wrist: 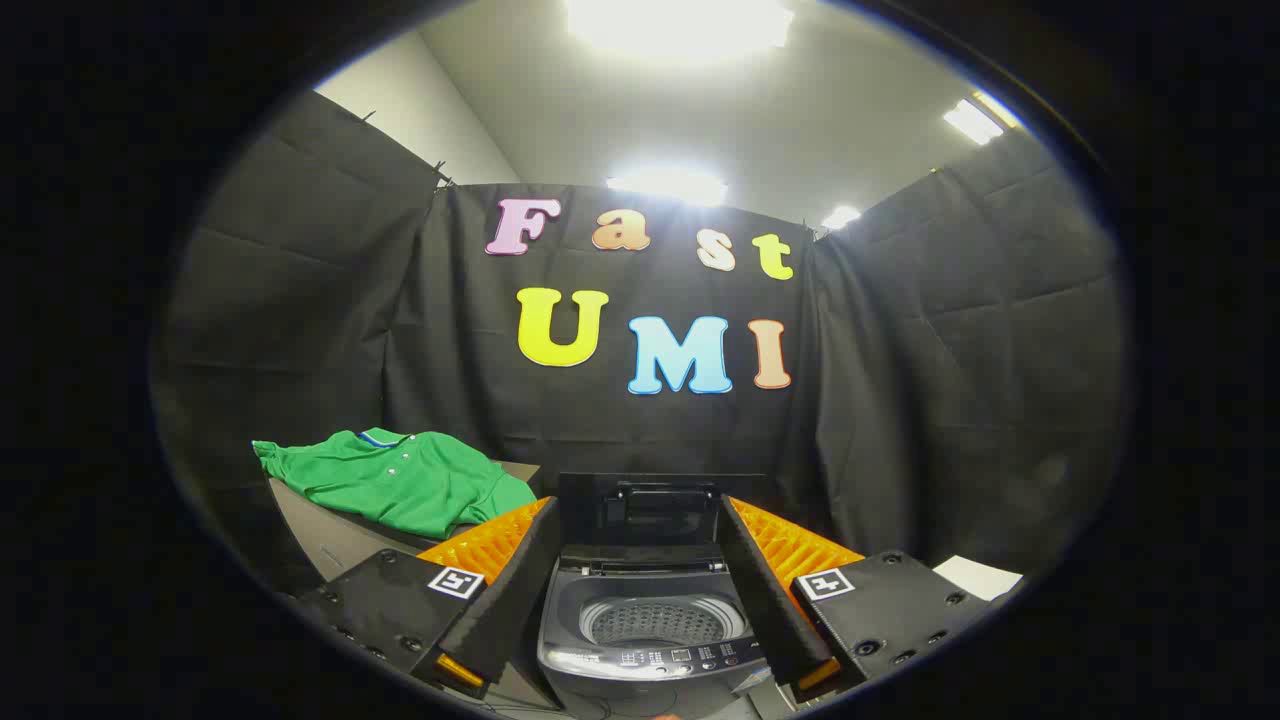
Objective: Put the clothes into the washing machine and then close the washing machine lid.
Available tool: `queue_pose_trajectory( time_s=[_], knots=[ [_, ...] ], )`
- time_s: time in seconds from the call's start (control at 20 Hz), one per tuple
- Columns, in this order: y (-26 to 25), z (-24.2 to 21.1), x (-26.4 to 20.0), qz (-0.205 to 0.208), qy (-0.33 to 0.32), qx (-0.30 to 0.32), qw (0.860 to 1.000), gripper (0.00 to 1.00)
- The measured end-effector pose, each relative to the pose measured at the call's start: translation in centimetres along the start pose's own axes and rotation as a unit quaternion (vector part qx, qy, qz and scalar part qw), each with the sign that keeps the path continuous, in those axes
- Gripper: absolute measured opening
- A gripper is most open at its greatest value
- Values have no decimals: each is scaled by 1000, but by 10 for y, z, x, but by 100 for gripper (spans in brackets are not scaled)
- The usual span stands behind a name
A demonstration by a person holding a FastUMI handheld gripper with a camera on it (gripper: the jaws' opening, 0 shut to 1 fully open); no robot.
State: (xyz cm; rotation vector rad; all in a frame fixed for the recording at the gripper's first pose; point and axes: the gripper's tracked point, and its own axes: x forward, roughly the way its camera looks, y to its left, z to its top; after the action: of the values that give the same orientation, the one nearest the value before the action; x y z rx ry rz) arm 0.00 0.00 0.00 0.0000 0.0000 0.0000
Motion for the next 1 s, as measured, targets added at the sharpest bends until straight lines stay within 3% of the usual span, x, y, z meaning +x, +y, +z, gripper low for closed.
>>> queue_pose_trajectory(
  time_s=[1.0],
  knots=[
    [-3,1,2,8,-2,2,1000,98]
  ],
)
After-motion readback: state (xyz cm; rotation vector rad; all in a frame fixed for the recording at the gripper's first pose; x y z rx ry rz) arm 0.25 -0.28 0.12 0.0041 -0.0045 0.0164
